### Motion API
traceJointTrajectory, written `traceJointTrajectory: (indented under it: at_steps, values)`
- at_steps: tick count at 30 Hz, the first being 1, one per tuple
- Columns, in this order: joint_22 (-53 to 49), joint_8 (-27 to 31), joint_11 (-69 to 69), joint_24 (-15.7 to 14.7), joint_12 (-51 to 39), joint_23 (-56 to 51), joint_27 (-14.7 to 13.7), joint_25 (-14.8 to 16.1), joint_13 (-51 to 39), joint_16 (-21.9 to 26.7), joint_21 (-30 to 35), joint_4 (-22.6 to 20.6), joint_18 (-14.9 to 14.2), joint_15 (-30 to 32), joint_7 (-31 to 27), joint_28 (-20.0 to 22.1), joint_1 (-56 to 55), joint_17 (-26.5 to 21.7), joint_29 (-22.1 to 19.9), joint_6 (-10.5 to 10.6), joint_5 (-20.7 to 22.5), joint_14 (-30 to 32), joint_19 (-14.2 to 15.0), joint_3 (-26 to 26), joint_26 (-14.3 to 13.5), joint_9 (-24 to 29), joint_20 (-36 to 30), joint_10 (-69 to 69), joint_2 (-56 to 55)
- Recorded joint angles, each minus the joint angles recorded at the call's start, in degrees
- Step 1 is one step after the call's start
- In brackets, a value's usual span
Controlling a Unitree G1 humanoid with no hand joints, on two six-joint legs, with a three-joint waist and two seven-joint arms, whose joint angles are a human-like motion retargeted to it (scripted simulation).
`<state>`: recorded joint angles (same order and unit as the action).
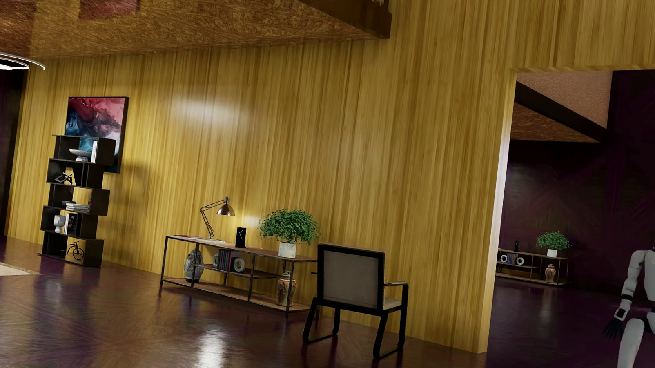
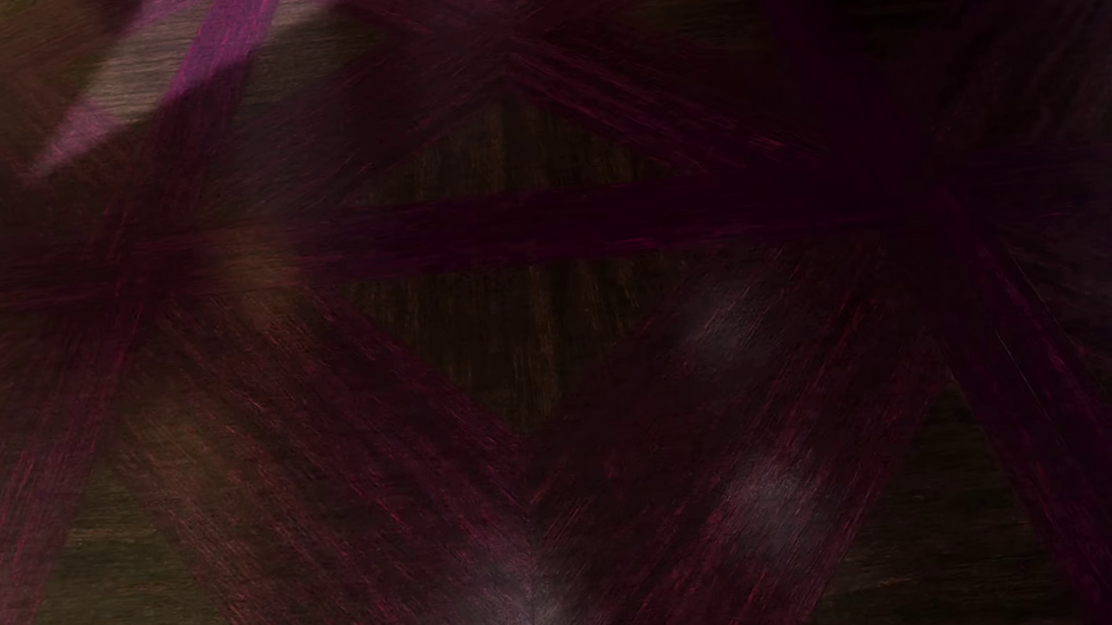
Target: Approach the dark shelves
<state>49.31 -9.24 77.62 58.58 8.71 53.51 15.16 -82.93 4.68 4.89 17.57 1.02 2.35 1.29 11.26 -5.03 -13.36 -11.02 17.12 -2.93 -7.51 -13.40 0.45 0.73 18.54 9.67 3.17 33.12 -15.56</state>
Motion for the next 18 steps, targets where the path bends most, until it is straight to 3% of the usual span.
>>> traceJointTrajectory:
  at_steps: [1, 3, 4, 5, 6, 8, 9, 10, 11, 12, 13, 14, 17, 18]
  values:
    - [0.88, -0.62, -1.78, 1.41, -2.91, -3.06, -1.66, 1.33, 4.45, 1.27, -2.95, -0.4, -0.31, -0.62, 0.4, 0.06, 2.71, -0.76, -3.5, -0.5, -1.6, -0.95, -0.28, -1.12, -1.86, -0.07, -1.73, -1.88, -4.6]
    - [-0.81, -2.59, -11.91, -0.28, -7.72, -7.55, -1.04, 11.87, 12.5, 2.41, -14.35, -1.2, -1.02, -2.4, 1.5, 2.88, 7.47, 0.36, -7.04, -1.18, -4.06, -3.37, -1.62, -3.21, -4.73, -0.18, -1.62, -4.65, -12.13]
    - [-2.51, -4.67, -20.99, -2.21, -9.74, -8.91, 0.33, 16.48, 15.26, 2.92, -18.76, -1.53, -1.46, -2.22, 2.3, 4.24, 9.94, 1.29, -8.11, -1.44, -4.81, -4.44, -2.7, -4.01, -6.05, -0.29, -0.8, -6.44, -14.27]
    - [-4.33, -7.16, -32.88, -4.59, -11.6, -9.67, 2.46, 19.01, 17.1, 3.31, -21.33, -1.91, -1.98, -1.15, 3.27, 5.3, 12.39, 2.01, -8.79, -1.67, -4.63, -5.38, -1.61, -4.58, -6.91, -0.39, 0.2, -8.39, -14.98]
    - [-6.05, -9.2, -47.85, -5.82, -13.3, -10.18, 4.76, 19.82, 18.34, 3.94, -22.54, -2.46, -2.59, -0.02, 4.3, 5.91, 15.06, 2.78, -10.39, -1.87, -2.82, -6.13, -2.4, -4.95, -7.62, -0.54, 0.21, -10.6, -14.02]
    - [-8.53, -10.27, -70.31, -6.83, -16.49, -10.47, 7.94, 18.42, 20.1, 4.59, -22.26, -4.0, -3.88, -3.15, 6.11, 6.09, 20.73, 4.35, -11.5, -2.07, 1.13, -7.35, 3.96, -5.26, -7.93, -0.75, -0.33, -15.27, -13.47]
    - [-9.21, -11.4, -70.63, -6.72, -17.42, -10.55, 7.54, 17.12, 20.48, 4.83, -21.63, -4.73, -4.52, -4.17, 7.54, 6.34, 23.41, 4.97, -10.48, -2.12, 1.51, -8.52, 3.87, -5.19, -7.66, -0.83, -0.59, -16.36, -14.43]
    - [-9.77, -15.97, -67.41, -6.96, -17.57, -10.41, 6.89, 14.96, 20.64, 4.74, -20.83, -5.25, -5.2, -2.68, 9.12, 6.47, 25.87, 5.21, -8.79, -2.09, 0.75, -9.96, 2.85, -5.01, -7.8, -0.87, -0.54, -15.84, -13.47]
    - [-10.19, -17.61, -61.97, -7.14, -17.19, -11.12, 6.29, 13.9, 20.48, 4.53, -21.43, -5.1, -5.76, -3.36, 9.96, 5.77, 27.97, 6.23, -7.41, -1.69, 0.1, -10.07, -1.88, -5.27, -7.97, -0.75, -0.67, -14.81, -13.17]
    - [-10.27, -19.91, -58.93, -6.55, -16.56, -12.38, 5.95, 13.53, 20.65, 4.15, -23.0, -4.48, -6.15, -2.91, 9.81, 5.42, 29.91, 8.06, -6.49, -1.01, -0.64, -8.22, -8.75, -5.69, -8.26, -0.72, -1.53, -12.89, -11.92]
    - [-9.87, -21.23, -57.35, -5.72, -15.52, -14.19, 6.62, 13.8, 21.03, 3.5, -25.53, -3.14, -5.65, 0.54, 9.06, 5.56, 30.61, 10.36, -7.43, -0.12, -0.92, -4.18, -13.28, -6.17, -8.56, -0.77, -2.51, -8.79, -9.97]
    - [-9.47, -21.44, -55.23, -5.12, -13.94, -15.74, 7.19, 14.76, 20.83, 2.94, -28.08, -0.84, -6.0, 1.25, 8.29, 5.64, 29.16, 12.9, -9.45, 0.91, -0.36, 1.32, -14.52, -6.57, -8.45, -0.77, -2.68, -1.54, -8.66]
    - [-8.7, -18.89, -51.24, -6.27, -7.09, -13.42, 9.89, 15.27, 15.08, 1.18, -31.07, 6.29, -3.61, -4.58, 1.38, 3.99, 15.18, 17.05, -13.61, 3.87, 5.19, 17.48, -14.63, -5.87, -6.94, -0.55, -0.15, 31.98, -3.46]
    - [-7.89, -17.46, -52.18, -6.35, -5.01, -11.74, 9.93, 13.8, 12.09, 0.87, -29.95, 6.76, -3.41, -6.0, -2.38, 2.93, 9.58, 16.89, -14.49, 4.53, 7.84, 13.95, -14.62, -5.25, -5.95, -0.49, 0.54, 39.85, -0.56]
